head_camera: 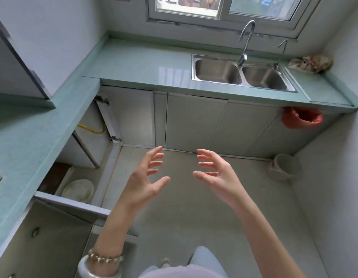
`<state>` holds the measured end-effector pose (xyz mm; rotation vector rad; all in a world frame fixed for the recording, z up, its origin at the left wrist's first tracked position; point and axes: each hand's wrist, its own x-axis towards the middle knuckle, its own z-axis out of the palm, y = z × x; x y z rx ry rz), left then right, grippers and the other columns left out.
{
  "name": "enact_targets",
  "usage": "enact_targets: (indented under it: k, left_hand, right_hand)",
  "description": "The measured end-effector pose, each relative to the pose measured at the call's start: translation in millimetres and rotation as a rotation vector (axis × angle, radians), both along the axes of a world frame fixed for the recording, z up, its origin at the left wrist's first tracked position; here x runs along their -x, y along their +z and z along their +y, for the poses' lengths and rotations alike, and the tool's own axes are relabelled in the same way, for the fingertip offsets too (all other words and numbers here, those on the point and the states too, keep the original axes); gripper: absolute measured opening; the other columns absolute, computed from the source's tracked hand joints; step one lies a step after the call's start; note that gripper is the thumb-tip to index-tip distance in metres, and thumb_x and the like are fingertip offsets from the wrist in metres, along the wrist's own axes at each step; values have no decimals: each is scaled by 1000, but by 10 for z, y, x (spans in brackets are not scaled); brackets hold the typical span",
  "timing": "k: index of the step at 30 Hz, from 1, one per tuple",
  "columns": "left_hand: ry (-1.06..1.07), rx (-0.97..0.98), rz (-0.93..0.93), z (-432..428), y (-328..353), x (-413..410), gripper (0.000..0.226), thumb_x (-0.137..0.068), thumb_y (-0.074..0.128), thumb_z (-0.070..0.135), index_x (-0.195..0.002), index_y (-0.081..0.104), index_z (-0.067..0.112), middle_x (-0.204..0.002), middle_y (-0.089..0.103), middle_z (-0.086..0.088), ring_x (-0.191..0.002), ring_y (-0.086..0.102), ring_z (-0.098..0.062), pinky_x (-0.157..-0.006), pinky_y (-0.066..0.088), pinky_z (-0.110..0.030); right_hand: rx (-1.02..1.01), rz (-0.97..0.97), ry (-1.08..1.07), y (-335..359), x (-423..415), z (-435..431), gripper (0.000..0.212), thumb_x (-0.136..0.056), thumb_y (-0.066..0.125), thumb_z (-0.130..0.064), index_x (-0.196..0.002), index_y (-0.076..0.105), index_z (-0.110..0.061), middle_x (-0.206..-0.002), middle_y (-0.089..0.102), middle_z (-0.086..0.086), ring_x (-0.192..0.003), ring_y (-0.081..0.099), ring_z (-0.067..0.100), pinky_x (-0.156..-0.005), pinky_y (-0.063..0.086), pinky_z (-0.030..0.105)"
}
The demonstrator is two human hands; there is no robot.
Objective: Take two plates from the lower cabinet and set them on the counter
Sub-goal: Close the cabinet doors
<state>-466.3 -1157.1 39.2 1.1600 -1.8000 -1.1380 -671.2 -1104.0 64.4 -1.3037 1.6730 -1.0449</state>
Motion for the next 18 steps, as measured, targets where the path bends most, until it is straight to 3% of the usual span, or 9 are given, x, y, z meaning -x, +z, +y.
enact_targets:
  k: [4,10,14,18]
  left_hand:
    - [82,-22,-25,-372,-51,80,75,-80,74,7,-133,38,44,-122,56,21,-108,58,5,-95,50,-24]
    - [289,-72,-25,-1020,-168,283,73,-80,74,4,-134,40,38,-122,57,16,-105,58,5,-94,50,-24]
    - [466,-118,-6,-1465,-218,500,67,-79,74,1,-134,47,28,-122,58,13,-107,59,1,-97,50,-30]
    - [626,-167,25,-1778,-226,691,67,-79,74,0,-132,46,32,-124,57,10,-110,59,-4,-97,49,-30]
  right_hand:
    - [-4,-13,80,-71,121,-549,55,-81,71,-9,-127,52,-34,-115,60,-13,-105,60,1,-83,50,15]
    - [-14,-17,273,-186,366,-1592,57,-80,72,-5,-125,52,-33,-114,61,-9,-105,61,6,-87,52,23]
    - [-49,0,433,-224,555,-2368,54,-80,71,-7,-124,53,-33,-113,61,-11,-104,60,4,-89,51,24]
    - [-83,7,579,-217,698,-3013,54,-80,71,-8,-126,54,-31,-113,62,-11,-104,60,4,-90,51,25]
